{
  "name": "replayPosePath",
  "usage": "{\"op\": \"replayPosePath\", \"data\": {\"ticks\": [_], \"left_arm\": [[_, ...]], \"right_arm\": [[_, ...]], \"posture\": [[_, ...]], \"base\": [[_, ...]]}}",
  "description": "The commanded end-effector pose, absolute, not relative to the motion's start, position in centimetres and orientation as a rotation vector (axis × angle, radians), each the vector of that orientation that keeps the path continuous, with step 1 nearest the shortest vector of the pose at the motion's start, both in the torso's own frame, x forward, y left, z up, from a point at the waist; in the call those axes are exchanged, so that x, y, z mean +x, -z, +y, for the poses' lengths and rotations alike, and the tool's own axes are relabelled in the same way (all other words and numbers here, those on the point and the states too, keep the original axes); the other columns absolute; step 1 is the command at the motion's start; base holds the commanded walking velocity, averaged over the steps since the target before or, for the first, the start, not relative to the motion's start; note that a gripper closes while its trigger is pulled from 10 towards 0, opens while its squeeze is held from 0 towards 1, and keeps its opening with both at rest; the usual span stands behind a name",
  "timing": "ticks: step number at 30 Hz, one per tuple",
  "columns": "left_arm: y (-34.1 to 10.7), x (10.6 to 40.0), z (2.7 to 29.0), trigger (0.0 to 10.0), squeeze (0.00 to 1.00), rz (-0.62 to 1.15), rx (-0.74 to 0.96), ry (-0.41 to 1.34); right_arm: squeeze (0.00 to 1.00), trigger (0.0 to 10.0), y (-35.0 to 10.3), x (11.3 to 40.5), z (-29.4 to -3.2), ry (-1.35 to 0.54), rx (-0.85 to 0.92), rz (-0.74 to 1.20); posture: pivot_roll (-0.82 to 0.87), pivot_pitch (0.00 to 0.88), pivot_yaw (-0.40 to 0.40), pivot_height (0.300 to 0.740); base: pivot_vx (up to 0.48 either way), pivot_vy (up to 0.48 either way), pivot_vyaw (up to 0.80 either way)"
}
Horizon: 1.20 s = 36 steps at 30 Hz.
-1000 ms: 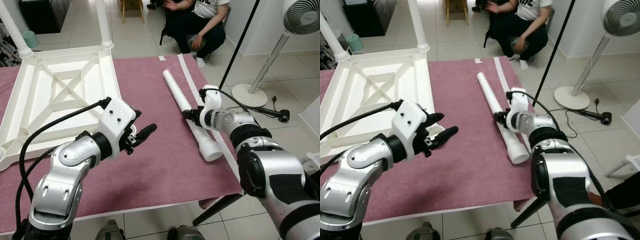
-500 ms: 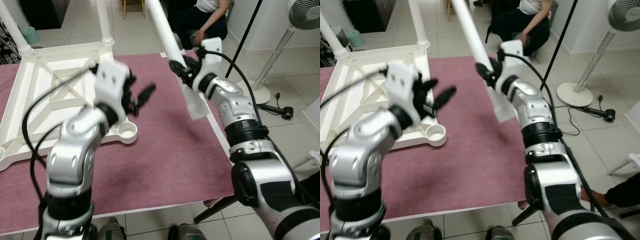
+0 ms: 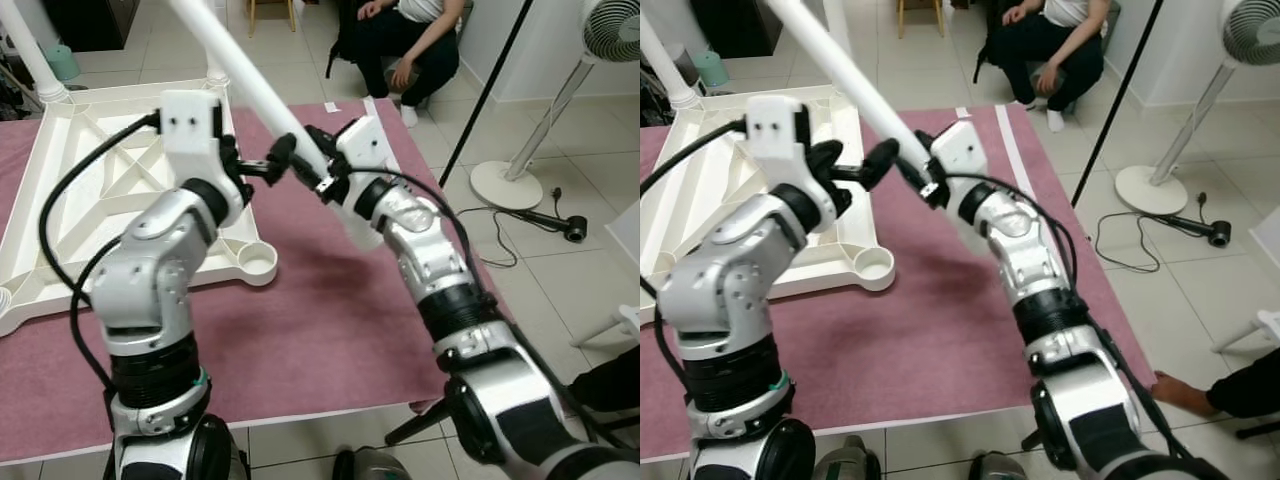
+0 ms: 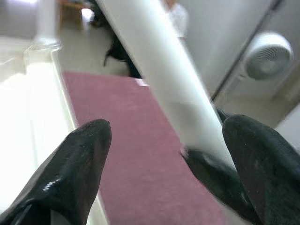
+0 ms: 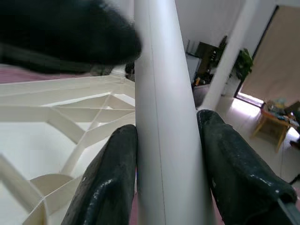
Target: Building children table
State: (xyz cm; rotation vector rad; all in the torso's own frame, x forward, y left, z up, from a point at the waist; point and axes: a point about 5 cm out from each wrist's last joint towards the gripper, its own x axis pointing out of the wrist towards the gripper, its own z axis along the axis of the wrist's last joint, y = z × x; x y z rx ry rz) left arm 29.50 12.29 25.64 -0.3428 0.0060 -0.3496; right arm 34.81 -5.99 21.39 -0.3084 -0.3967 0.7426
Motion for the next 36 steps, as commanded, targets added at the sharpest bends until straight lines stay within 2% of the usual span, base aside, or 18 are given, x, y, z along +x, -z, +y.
{"op": "replayPosePath", "data": {"ticks": [1, 4, 8, 17, 18, 20, 21, 35, 36], "left_arm": [[-27.4, 29.6, 8.7, 10.0, 0.00, -0.015, -0.523, 0.468], [-27.5, 30.1, 8.5, 10.0, 0.00, 0.000, -0.570, 0.457], [-28.3, 31.1, 8.1, 10.0, 0.00, 0.007, -0.762, 0.467], [-29.1, 30.9, 7.3, 10.0, 0.00, 0.005, -0.854, 0.544], [-29.2, 30.8, 7.0, 7.1, 0.00, 0.015, -0.868, 0.555], [-29.2, 30.8, 7.0, 7.1, 0.00, 0.015, -0.868, 0.555], [-29.2, 30.7, 7.0, 0.0, 0.00, 0.020, -0.863, 0.561], [-29.5, 30.0, 6.3, 0.0, 0.00, 0.030, -0.815, 0.627], [-29.6, 29.9, 6.3, 0.0, 0.00, 0.028, -0.816, 0.633]], "right_arm": [[0.00, 10.0, -22.2, 34.2, -5.2, -0.755, -0.340, -0.473], [0.00, 10.0, -22.2, 34.0, -4.8, -0.764, -0.356, -0.501], [0.00, 10.0, -21.8, 33.0, -3.8, -0.796, -0.403, -0.550], [0.00, 10.0, -21.4, 32.5, -3.3, -0.814, -0.415, -0.556], [0.00, 10.0, -21.3, 32.5, -3.2, -0.814, -0.418, -0.562], [0.00, 10.0, -21.3, 32.5, -3.2, -0.814, -0.418, -0.562], [0.00, 10.0, -21.3, 32.5, -3.1, -0.813, -0.419, -0.563], [0.00, 10.0, -21.3, 33.3, -3.4, -0.759, -0.443, -0.539], [0.07, 10.0, -21.2, 33.5, -3.5, -0.743, -0.450, -0.533]], "posture": [[0.11, 0.000, 0.001, 0.740], [0.10, 0.000, 0.005, 0.740], [0.10, 0.000, 0.010, 0.740], [0.10, 0.000, 0.014, 0.740], [0.10, 0.000, 0.014, 0.740], [0.10, 0.000, 0.014, 0.740], [0.10, 0.000, 0.014, 0.740], [0.10, 0.000, 0.008, 0.740], [0.10, 0.000, 0.008, 0.740]], "base": [[0.000, 0.000, 0.00], [0.000, 0.000, 0.00], [0.000, 0.000, 0.00], [0.000, 0.000, 0.00], [0.000, 0.000, 0.00], [0.000, 0.000, 0.00], [0.000, 0.000, 0.00], [0.000, 0.000, 0.00], [0.000, 0.000, 0.00]]}}
